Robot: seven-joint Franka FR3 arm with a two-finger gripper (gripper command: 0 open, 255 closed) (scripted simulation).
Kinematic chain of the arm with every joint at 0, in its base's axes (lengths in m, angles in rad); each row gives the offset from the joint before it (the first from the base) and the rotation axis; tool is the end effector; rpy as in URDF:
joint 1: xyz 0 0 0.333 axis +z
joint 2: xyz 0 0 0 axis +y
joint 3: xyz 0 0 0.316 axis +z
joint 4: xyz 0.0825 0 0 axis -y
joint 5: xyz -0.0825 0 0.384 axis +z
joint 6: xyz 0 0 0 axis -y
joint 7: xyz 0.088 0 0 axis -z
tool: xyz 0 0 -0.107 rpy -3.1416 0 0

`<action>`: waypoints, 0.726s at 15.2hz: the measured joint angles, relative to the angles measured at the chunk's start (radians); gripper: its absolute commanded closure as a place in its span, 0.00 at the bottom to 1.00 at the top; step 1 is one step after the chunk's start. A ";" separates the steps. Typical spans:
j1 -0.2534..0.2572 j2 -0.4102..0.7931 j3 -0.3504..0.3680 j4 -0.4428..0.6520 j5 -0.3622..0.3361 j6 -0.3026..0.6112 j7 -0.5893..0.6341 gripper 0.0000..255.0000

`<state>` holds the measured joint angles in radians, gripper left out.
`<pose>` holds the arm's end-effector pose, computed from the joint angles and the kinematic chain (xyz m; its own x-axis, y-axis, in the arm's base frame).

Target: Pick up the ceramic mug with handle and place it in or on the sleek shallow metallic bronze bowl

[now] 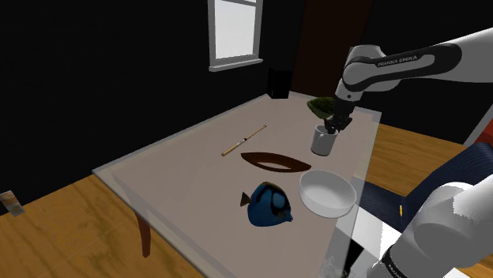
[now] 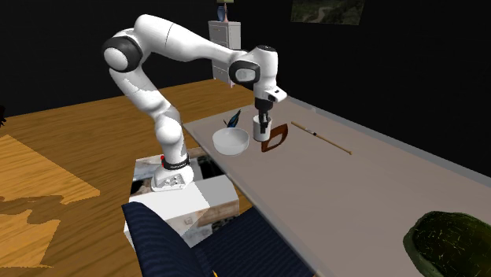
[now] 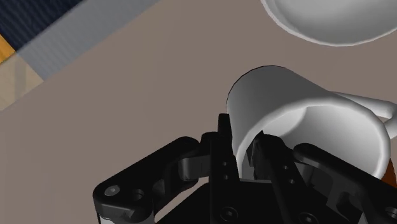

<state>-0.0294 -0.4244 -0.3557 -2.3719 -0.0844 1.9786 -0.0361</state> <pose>0.3916 -0.1731 0.4740 0.9588 -0.2836 0.0132 -0.2822 -0.9571 -0.0656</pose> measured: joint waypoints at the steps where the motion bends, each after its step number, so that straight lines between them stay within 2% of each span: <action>1: 0.012 0.022 0.010 0.023 0.012 -0.002 0.013 1.00; 11: 0.119 0.229 0.123 0.231 0.104 -0.004 0.177 1.00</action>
<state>0.0898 -0.1954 -0.2324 -2.1412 0.0198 1.9743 0.1409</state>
